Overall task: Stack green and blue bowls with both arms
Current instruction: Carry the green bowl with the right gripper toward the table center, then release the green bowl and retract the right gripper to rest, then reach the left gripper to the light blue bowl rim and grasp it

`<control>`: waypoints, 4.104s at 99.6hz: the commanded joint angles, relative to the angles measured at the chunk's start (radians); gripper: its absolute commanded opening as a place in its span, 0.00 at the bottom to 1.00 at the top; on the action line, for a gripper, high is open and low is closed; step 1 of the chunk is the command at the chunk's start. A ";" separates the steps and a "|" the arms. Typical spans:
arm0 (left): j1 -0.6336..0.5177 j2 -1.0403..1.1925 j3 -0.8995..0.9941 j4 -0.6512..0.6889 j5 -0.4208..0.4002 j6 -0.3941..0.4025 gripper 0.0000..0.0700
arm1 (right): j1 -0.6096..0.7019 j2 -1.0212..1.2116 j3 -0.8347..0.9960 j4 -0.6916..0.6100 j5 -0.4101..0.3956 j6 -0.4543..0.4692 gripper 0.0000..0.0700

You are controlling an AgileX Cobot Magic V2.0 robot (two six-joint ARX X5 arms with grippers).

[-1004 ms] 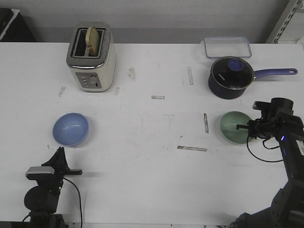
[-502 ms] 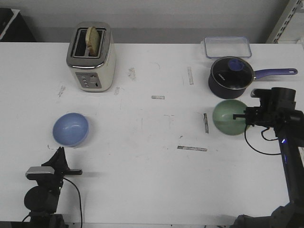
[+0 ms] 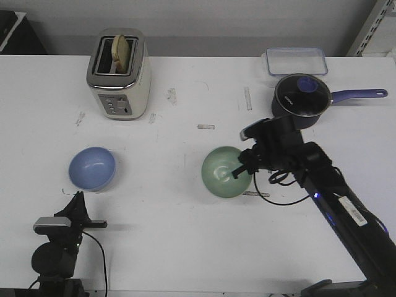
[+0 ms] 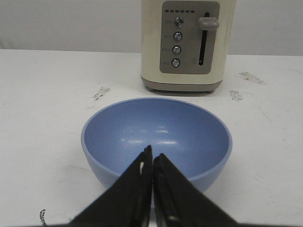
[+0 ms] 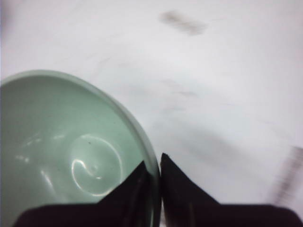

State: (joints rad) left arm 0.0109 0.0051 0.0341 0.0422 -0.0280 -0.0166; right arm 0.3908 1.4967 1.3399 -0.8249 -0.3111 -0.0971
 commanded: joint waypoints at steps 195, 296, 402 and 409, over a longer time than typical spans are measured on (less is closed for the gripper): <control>0.001 -0.001 -0.021 0.011 -0.002 -0.002 0.00 | -0.264 -0.363 -0.179 0.145 0.244 0.089 0.00; 0.001 0.439 0.707 -0.280 -0.002 0.006 0.42 | -0.334 -0.963 -0.869 0.539 0.263 0.089 0.00; 0.239 1.542 1.168 -0.797 0.145 -0.074 0.72 | -0.333 -0.958 -0.869 0.533 0.259 0.089 0.00; 0.239 1.569 1.168 -0.798 0.145 -0.075 0.59 | -0.333 -0.958 -0.869 0.533 0.259 0.089 0.00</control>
State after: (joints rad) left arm 0.2462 1.5452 1.1896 -0.7551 0.1116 -0.0734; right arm 0.0570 0.5323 0.4667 -0.3012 -0.0513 -0.0181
